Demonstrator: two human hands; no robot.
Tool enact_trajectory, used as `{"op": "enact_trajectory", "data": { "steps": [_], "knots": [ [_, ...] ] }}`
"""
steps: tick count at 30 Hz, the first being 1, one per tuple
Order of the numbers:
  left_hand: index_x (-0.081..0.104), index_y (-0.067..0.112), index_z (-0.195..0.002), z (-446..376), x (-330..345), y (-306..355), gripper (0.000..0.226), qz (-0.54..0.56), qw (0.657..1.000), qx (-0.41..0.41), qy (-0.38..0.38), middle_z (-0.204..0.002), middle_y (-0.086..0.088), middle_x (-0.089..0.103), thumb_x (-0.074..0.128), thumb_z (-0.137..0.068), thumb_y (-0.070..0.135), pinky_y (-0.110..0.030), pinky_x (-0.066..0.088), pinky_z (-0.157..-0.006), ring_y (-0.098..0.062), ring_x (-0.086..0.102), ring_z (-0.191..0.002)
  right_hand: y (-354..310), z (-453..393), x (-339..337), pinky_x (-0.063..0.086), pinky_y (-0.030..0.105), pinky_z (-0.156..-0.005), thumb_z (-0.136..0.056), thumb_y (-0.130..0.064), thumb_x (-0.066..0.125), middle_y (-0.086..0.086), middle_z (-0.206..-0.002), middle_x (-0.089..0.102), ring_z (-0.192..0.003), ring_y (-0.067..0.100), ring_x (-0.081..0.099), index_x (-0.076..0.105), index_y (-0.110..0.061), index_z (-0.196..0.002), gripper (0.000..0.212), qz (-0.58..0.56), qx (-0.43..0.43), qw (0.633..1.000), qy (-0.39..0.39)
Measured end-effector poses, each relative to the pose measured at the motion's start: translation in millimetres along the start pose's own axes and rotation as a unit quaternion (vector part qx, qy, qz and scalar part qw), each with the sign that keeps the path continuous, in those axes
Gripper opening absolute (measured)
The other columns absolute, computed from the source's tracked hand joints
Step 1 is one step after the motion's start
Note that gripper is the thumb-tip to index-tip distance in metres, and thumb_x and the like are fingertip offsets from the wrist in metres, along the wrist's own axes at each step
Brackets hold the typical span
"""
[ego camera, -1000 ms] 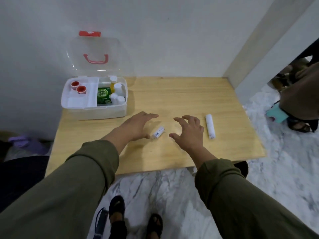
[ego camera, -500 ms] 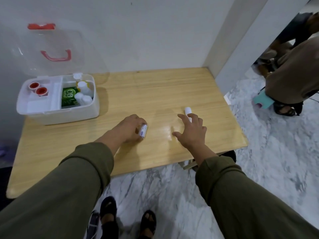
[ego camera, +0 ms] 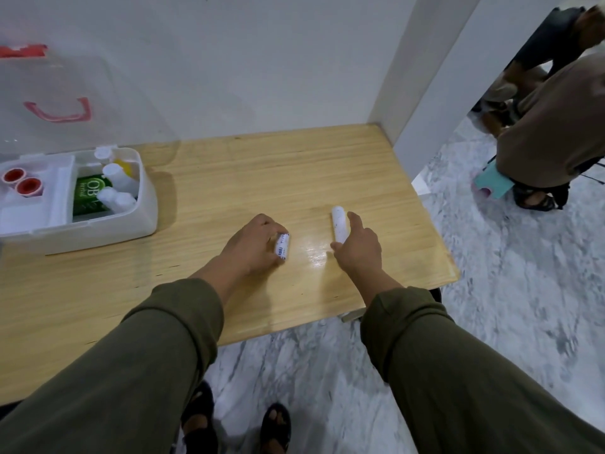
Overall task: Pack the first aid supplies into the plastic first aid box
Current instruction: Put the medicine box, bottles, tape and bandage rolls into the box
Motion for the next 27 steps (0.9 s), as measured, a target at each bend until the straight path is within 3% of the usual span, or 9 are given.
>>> {"op": "enact_trajectory", "data": {
  "steps": [8, 13, 18, 27],
  "knots": [
    [0.054, 0.029, -0.127, 0.1, 3.7, -2.3, 0.055, 0.018, 1.0, -0.01, 0.008, -0.128, 0.003, 0.045, 0.073, -0.076, 0.022, -0.028, 0.043, -0.09, -0.016, 0.05, -0.115, -3.5, -0.5, 6.0, 0.042, 0.032, -0.077, -0.085, -0.005, 0.056, 0.018, -0.12, 0.056, -0.108, 0.031, 0.056, 0.011, -0.016, -0.149, 0.079, -0.01, 0.017, 1.0, -0.02],
    [0.051, 0.028, -0.131, 4.3, 3.8, -1.8, 0.057, 0.01, 1.0, -0.016, 0.014, -0.129, 0.002, 0.044, 0.072, -0.078, 0.024, -0.03, 0.043, -0.093, -0.016, 0.048, -0.118, -8.2, 3.8, 6.7, 0.044, 0.032, -0.075, -0.085, -0.004, 0.055, 0.017, -0.118, 0.057, -0.105, 0.031, 0.057, 0.017, -0.013, -0.147, 0.073, -0.016, 0.017, 1.0, -0.015],
    [0.048, 0.03, -0.132, 15.3, -3.3, -8.5, 0.057, 0.003, 0.999, -0.024, 0.024, -0.129, 0.002, 0.044, 0.069, -0.08, 0.024, -0.031, 0.044, -0.094, -0.017, 0.049, -0.118, -21.0, 9.5, 7.0, 0.045, 0.034, -0.081, -0.082, -0.003, 0.055, 0.015, -0.122, 0.056, -0.111, 0.03, 0.054, 0.031, -0.006, -0.139, 0.062, -0.01, 0.001, 1.0, 0.005],
    [0.05, 0.029, -0.131, 53.6, -58.6, -28.4, 0.055, 0.008, 0.995, -0.019, 0.101, -0.127, 0.001, 0.045, 0.07, -0.081, 0.022, -0.03, 0.041, -0.096, -0.015, 0.045, -0.12, -79.6, 26.7, 4.3, 0.039, 0.029, -0.074, -0.083, -0.004, 0.054, 0.014, -0.12, 0.058, -0.11, 0.029, 0.054, 0.038, -0.007, -0.134, 0.054, -0.001, -0.058, 0.998, 0.028]
  ]
}}
Point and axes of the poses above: each hand's wrist, its own z-axis away from the middle knuckle, its own x-axis out of the palm, y = z × x, the point moved 2 cm from there along -z, towards the middle knuckle
